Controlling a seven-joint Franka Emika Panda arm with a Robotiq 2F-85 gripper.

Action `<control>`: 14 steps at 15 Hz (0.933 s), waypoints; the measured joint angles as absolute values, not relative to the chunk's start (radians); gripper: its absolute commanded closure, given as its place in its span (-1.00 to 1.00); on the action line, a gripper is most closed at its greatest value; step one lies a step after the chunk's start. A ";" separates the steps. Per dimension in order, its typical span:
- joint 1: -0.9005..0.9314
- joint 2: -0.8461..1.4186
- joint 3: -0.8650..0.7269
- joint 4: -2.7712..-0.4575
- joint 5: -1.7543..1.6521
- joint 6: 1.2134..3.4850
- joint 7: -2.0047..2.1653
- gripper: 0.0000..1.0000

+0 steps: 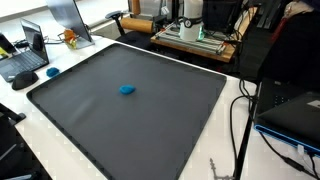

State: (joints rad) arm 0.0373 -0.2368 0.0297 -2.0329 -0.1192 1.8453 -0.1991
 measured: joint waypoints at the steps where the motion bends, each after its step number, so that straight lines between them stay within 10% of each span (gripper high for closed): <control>1: 0.040 -0.237 0.033 -2.033 -0.119 1.845 -0.197 0.57; 14: 0.035 -0.001 0.028 -1.944 -0.108 2.060 -0.105 0.57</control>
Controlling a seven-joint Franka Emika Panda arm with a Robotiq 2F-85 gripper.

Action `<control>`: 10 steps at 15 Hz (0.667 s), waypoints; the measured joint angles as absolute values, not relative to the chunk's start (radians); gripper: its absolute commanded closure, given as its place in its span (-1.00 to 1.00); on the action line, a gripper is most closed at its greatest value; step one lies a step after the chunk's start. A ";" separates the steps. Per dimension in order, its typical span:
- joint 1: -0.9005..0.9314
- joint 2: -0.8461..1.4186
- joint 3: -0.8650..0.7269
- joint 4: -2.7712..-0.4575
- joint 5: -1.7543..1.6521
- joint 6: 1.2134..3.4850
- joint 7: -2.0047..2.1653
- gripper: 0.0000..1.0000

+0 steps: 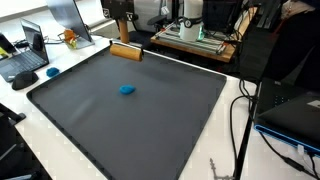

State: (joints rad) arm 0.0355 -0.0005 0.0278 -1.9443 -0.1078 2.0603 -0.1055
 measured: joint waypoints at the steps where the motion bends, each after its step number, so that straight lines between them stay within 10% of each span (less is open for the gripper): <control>1: 0.036 0.026 0.029 -1.926 -0.116 2.060 -0.085 0.57; 10: 0.126 0.287 0.040 -1.680 -0.310 1.952 0.144 0.57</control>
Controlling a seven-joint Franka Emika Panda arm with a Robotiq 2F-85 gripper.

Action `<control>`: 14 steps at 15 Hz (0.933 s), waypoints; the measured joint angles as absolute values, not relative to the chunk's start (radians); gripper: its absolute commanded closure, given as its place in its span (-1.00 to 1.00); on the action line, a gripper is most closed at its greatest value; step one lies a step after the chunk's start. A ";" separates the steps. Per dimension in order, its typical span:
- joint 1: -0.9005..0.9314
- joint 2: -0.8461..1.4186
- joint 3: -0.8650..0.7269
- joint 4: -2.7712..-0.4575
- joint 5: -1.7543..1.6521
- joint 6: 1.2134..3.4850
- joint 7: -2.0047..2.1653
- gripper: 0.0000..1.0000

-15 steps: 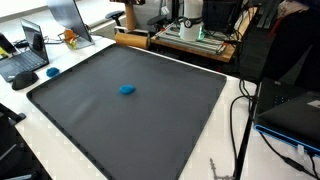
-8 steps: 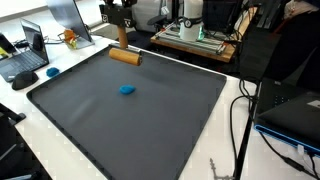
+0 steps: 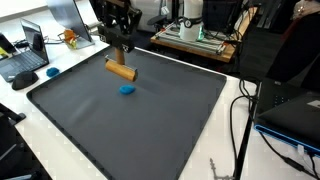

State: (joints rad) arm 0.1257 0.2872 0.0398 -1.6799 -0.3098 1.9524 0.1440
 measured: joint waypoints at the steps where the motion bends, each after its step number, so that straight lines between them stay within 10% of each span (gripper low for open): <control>1: 0.146 0.314 0.040 -1.647 -0.339 1.920 0.164 0.57; 14: 0.301 0.574 0.039 -1.348 -0.506 1.684 0.175 0.57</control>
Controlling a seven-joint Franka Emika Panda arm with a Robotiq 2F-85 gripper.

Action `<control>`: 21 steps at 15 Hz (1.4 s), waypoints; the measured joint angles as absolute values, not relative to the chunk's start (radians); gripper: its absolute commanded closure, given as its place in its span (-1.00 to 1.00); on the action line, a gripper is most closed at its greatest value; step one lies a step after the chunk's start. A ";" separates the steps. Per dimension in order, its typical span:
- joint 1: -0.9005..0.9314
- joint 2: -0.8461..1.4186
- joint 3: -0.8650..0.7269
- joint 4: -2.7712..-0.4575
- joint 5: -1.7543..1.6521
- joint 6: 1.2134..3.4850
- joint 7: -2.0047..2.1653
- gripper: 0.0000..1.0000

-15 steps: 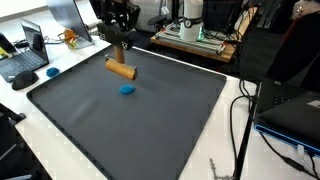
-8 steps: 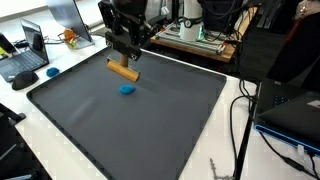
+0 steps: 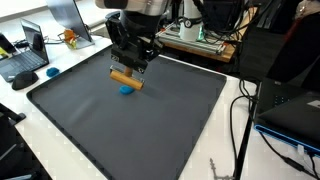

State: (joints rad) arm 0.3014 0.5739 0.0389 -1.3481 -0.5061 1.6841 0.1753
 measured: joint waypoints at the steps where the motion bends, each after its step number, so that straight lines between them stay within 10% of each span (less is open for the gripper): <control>1: 0.292 0.572 0.039 -1.342 -0.498 1.690 0.165 0.57; 21: -0.091 0.098 0.004 -2.024 0.356 2.317 -0.005 0.57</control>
